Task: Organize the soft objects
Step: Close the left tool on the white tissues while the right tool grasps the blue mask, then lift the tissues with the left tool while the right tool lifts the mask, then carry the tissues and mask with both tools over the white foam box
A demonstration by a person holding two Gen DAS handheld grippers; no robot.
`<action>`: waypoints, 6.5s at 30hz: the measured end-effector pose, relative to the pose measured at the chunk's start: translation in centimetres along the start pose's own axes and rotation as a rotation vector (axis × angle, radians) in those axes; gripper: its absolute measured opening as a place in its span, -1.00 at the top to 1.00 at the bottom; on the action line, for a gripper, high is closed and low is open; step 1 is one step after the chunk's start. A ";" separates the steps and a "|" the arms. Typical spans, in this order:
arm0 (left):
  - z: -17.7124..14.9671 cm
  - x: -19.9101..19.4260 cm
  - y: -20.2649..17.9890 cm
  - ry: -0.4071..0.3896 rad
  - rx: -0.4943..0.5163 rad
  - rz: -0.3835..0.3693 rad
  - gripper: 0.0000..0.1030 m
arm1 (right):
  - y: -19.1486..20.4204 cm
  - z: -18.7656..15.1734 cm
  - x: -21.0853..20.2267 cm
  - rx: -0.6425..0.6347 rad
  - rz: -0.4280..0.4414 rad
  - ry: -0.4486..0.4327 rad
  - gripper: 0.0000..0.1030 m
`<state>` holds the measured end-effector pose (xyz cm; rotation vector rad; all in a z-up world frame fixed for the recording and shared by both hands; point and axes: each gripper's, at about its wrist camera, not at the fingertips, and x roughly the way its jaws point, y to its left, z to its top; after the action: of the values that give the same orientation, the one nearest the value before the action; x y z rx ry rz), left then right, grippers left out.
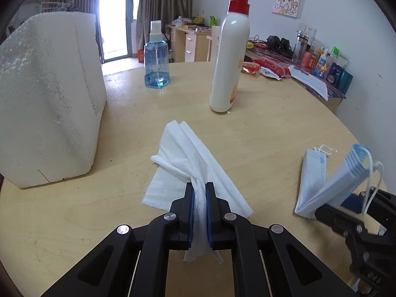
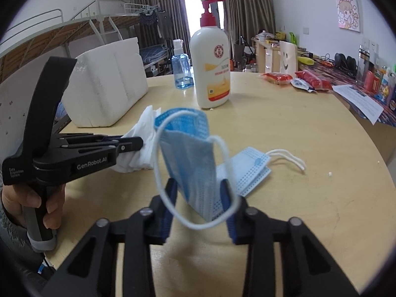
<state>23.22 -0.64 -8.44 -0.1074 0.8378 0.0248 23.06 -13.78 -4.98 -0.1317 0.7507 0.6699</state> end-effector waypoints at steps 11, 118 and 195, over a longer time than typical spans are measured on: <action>-0.1 -1.5 -0.1 -0.073 0.022 -0.020 0.83 | 0.1 0.4 -1.7 0.059 0.055 -0.086 0.81; -9.2 -24.0 10.2 -0.470 -0.119 0.271 0.84 | 15.5 4.2 -7.0 -0.195 0.285 -0.323 0.93; 5.1 -20.0 15.0 -0.445 -0.082 0.244 0.83 | 19.0 17.1 -0.8 -0.276 0.327 -0.285 0.93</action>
<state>12.64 15.22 8.46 -0.0721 0.4007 0.3021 21.19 6.56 10.32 -0.1633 0.4043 1.0788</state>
